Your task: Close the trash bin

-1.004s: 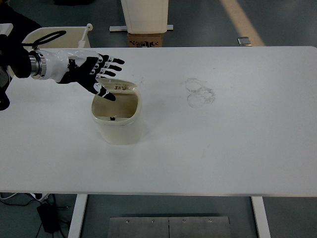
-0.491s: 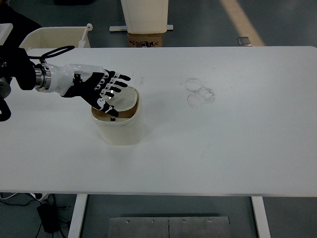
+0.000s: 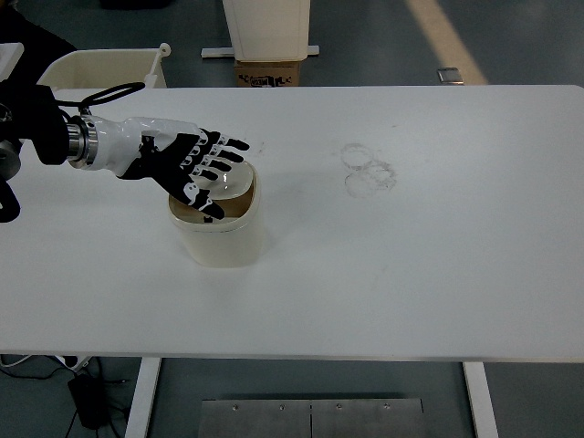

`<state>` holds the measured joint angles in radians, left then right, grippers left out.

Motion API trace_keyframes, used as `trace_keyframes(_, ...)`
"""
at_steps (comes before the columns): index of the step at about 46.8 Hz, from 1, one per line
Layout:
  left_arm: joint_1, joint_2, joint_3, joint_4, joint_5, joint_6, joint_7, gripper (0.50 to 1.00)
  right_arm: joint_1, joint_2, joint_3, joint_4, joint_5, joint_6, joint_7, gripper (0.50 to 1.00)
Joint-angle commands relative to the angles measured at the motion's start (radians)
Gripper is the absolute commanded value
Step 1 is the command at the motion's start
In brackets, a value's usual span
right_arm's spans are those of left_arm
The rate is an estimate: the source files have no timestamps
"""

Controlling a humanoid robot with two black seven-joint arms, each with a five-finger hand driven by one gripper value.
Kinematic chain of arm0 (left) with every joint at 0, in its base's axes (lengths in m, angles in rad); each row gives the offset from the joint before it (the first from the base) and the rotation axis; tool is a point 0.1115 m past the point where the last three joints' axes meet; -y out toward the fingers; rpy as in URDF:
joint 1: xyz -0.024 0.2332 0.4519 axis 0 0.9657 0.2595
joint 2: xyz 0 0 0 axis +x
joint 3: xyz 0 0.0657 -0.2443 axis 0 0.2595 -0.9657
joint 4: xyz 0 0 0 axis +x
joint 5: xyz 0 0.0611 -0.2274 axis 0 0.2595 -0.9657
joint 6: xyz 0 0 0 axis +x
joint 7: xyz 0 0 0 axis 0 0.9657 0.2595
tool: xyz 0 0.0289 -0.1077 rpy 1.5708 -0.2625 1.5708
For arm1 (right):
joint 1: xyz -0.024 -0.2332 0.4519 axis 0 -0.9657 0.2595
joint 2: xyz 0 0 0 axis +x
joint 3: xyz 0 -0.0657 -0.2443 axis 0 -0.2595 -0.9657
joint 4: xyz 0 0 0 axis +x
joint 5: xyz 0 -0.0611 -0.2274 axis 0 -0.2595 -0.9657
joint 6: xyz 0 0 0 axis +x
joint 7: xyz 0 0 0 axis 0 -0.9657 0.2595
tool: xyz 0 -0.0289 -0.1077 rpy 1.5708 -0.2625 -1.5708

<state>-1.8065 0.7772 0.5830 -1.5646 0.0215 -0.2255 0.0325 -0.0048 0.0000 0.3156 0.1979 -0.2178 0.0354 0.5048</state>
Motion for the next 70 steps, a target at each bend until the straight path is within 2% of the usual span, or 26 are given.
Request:
trace_keyframes(1, -0.013, 0.002, 0.015, -0.014, 0.0, 0.0, 0.001, 1.0, 0.0, 0.0, -0.001, 0.0, 0.0, 0.0, 0.0, 0.991)
trace_keyframes(30, -0.017, 0.017, 0.038, -0.025, 0.0, 0.0, 0.001, 1.0, 0.0, 0.0, 0.0, -0.002, 0.0, -0.002, 0.0, 0.991)
trace_keyframes(70, 0.019, 0.017, 0.04, -0.022, 0.0, 0.003, 0.0, 1.0, 0.0, 0.0, 0.0, -0.002, 0.0, -0.002, 0.0, 0.991)
